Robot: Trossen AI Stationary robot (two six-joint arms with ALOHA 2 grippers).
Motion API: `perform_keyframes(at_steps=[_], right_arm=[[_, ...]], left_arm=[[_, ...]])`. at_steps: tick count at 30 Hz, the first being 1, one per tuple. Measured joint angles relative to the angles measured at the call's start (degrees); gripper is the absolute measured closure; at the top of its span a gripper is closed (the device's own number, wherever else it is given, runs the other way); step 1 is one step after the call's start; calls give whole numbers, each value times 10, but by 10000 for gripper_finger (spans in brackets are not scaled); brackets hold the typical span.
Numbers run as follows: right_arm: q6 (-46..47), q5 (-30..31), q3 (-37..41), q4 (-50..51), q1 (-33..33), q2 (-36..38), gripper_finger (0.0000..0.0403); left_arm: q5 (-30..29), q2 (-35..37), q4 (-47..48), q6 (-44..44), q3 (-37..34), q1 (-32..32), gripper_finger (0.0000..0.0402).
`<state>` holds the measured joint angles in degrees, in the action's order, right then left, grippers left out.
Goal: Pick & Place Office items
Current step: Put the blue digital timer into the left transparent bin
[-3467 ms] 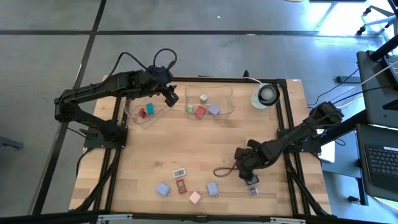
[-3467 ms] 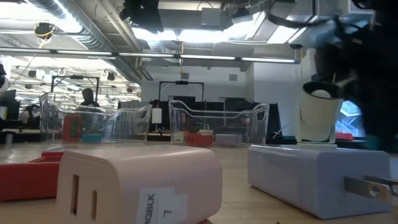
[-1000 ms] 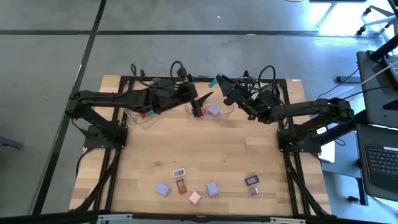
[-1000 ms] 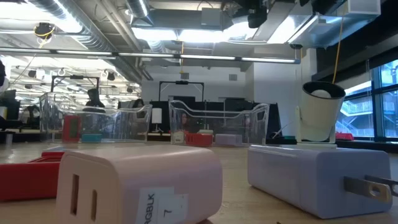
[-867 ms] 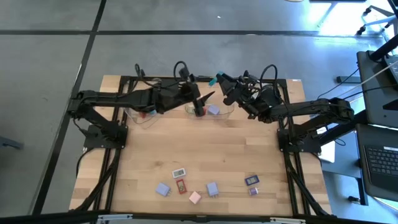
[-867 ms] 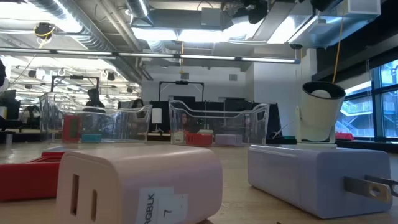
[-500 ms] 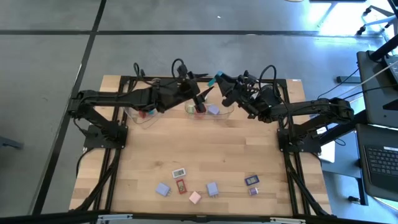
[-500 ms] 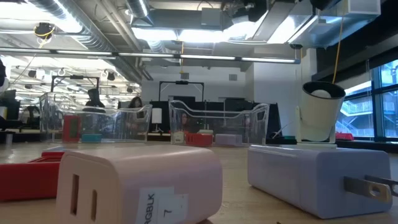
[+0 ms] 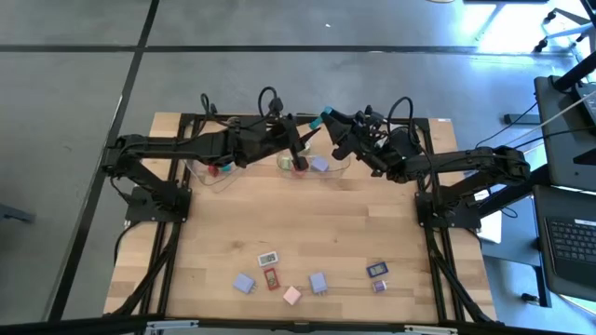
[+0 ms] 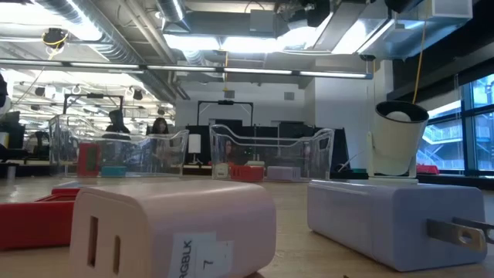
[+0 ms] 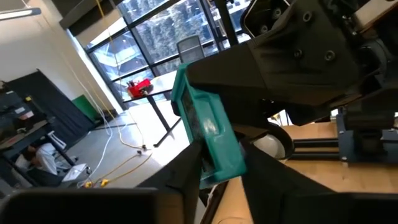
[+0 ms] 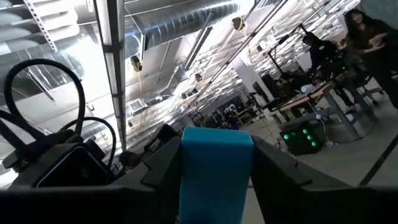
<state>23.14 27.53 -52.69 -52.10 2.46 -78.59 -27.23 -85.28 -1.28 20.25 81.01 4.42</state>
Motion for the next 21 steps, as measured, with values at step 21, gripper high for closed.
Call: perform_keyframes(at_steps=[21], right_arm=[[2, -32, 1, 76, 0, 2, 117]], left_arm=[[1, 0, 1, -1, 0, -2, 338]])
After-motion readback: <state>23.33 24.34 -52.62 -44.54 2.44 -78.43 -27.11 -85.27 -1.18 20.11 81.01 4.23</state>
